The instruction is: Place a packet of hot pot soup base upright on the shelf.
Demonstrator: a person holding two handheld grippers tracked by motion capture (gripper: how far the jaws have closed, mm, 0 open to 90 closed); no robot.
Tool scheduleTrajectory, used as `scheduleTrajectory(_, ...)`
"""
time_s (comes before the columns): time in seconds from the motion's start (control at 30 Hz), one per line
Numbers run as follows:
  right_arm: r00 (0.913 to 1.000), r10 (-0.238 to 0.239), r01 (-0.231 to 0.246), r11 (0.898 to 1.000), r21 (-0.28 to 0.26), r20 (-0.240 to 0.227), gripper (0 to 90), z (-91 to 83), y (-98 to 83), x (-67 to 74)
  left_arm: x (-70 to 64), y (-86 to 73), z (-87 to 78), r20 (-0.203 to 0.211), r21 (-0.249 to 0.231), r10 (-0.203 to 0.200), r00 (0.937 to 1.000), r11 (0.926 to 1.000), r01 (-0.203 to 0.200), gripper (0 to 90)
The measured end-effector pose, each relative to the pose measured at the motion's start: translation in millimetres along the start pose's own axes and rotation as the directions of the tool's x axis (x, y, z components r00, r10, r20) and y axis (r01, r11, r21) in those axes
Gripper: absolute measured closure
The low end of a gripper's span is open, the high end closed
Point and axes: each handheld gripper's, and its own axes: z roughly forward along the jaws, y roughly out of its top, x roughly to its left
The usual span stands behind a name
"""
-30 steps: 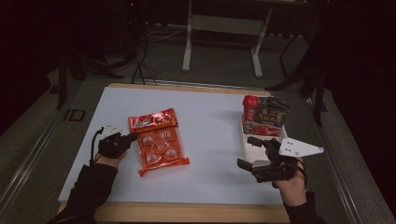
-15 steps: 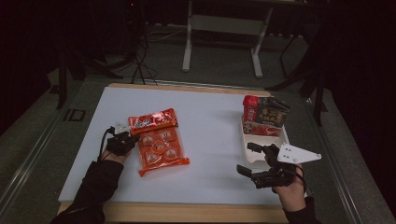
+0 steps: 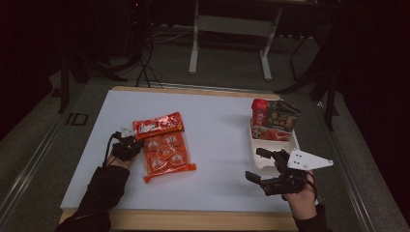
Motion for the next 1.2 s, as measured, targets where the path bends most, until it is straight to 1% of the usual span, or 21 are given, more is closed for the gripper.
scheduleTrajectory(0.03,1.0000,0.001,-0.001,1.000,-0.001,0.002,14.4,-0.3,-0.1,0.1,-1.0,0.3,-0.3,0.004,0.008,0.013,0.9999,0.9999,-0.013,90.0)
scheduleTrajectory(0.07,1.0000,0.003,-0.003,1.000,-0.001,0.001,14.4,-0.6,-0.3,-0.1,-3.1,0.8,-0.1,0.021,0.017,0.033,0.9992,0.9993,-0.033,90.0)
scheduleTrajectory(0.13,1.0000,0.003,-0.003,1.000,0.001,0.001,14.4,0.1,-0.7,-0.9,-3.4,1.1,0.4,0.027,0.024,0.034,0.9991,0.9991,-0.034,90.0)
scheduleTrajectory(0.2,1.0000,0.007,-0.007,1.000,0.002,-0.003,14.4,1.5,-0.6,-1.2,-1.6,2.3,1.0,0.049,0.032,0.011,0.9987,0.9994,-0.012,90.0)
scheduleTrajectory(0.3,1.0000,0.004,-0.004,1.000,0.006,-0.006,14.4,2.7,-0.4,-0.2,-0.4,1.8,1.7,0.070,0.031,0.008,0.9975,0.9995,-0.010,90.0)
scheduleTrajectory(0.37,0.9999,0.003,-0.003,1.000,0.009,-0.010,14.4,3.9,-0.3,0.6,-1.2,2.3,2.2,0.075,0.032,0.010,0.9972,0.9994,-0.013,90.0)
scheduleTrajectory(0.43,0.9999,0.005,-0.005,1.000,0.012,-0.013,14.4,5.9,-0.2,0.3,-3.3,3.1,3.9,0.094,0.032,0.007,0.9956,0.9994,-0.010,90.0)
scheduleTrajectory(0.47,0.9999,0.005,-0.005,1.000,0.012,-0.013,14.4,5.9,-0.2,0.3,-6.1,3.8,4.7,0.097,0.031,0.013,0.9952,0.9994,-0.016,90.0)
scheduleTrajectory(0.5,0.9999,0.002,-0.001,1.000,0.015,-0.012,14.4,7.5,-0.3,0.4,-10.4,4.8,6.0,0.108,0.032,0.031,0.9937,0.9989,-0.035,90.0)
scheduleTrajectory(0.6,0.9999,0.001,-0.001,1.000,0.018,-0.013,14.4,7.6,-0.4,0.8,-20.9,7.4,8.8,0.121,0.039,0.055,0.9912,0.9974,-0.060,90.0)
scheduleTrajectory(0.67,0.9999,0.001,-0.001,1.000,0.017,-0.014,14.4,7.3,-0.4,0.7,-26.6,9.0,11.3,0.137,0.040,0.054,0.9891,0.9974,-0.060,90.0)
scheduleTrajectory(0.73,0.9999,0.003,-0.003,1.000,0.014,-0.015,14.4,6.2,-0.3,0.3,-31.0,10.6,13.4,0.146,0.040,0.065,0.9871,0.9966,-0.071,90.0)
scheduleTrajectory(0.77,0.9999,0.003,-0.002,1.000,0.013,-0.013,14.4,5.9,-0.3,0.3,-32.4,11.4,14.5,0.152,0.043,0.061,0.9865,0.9967,-0.069,90.0)
scheduleTrajectory(0.83,0.9999,0.006,-0.005,1.000,0.012,-0.013,14.4,5.3,-0.5,0.3,-37.0,12.8,16.5,0.160,0.042,0.071,0.9846,0.9960,-0.079,90.0)
scheduleTrajectory(0.9,0.9999,0.004,-0.004,1.000,0.013,-0.012,14.4,5.0,-0.6,0.3,-40.1,14.0,18.0,0.169,0.045,0.069,0.9832,0.9960,-0.078,90.0)
scheduleTrajectory(0.97,0.9999,0.004,-0.004,1.000,0.013,-0.010,14.4,4.8,-0.8,0.2,-44.9,15.3,20.1,0.175,0.042,0.082,0.9811,0.9950,-0.091,90.0)
scheduleTrajectory(1.03,0.9999,0.004,-0.004,1.000,0.015,-0.010,14.4,5.0,-1.2,0.2,-49.6,16.8,22.2,0.186,0.043,0.087,0.9788,0.9944,-0.097,90.0)
scheduleTrajectory(1.07,0.9999,0.004,-0.004,1.000,0.016,-0.011,14.4,5.2,-1.8,0.7,-54.7,18.3,24.3,0.194,0.042,0.095,0.9763,0.9936,-0.105,90.0)
scheduleTrajectory(1.1,0.9999,0.004,-0.004,1.000,0.019,-0.012,14.4,5.4,-2.1,1.3,-54.7,18.3,24.3,0.194,0.042,0.095,0.9763,0.9936,-0.105,90.0)
scheduleTrajectory(1.2,0.9999,-0.001,0.001,1.000,0.021,-0.014,14.4,5.6,-2.7,2.4,-62.6,20.3,27.8,0.210,0.040,0.104,0.9720,0.9926,-0.115,90.0)
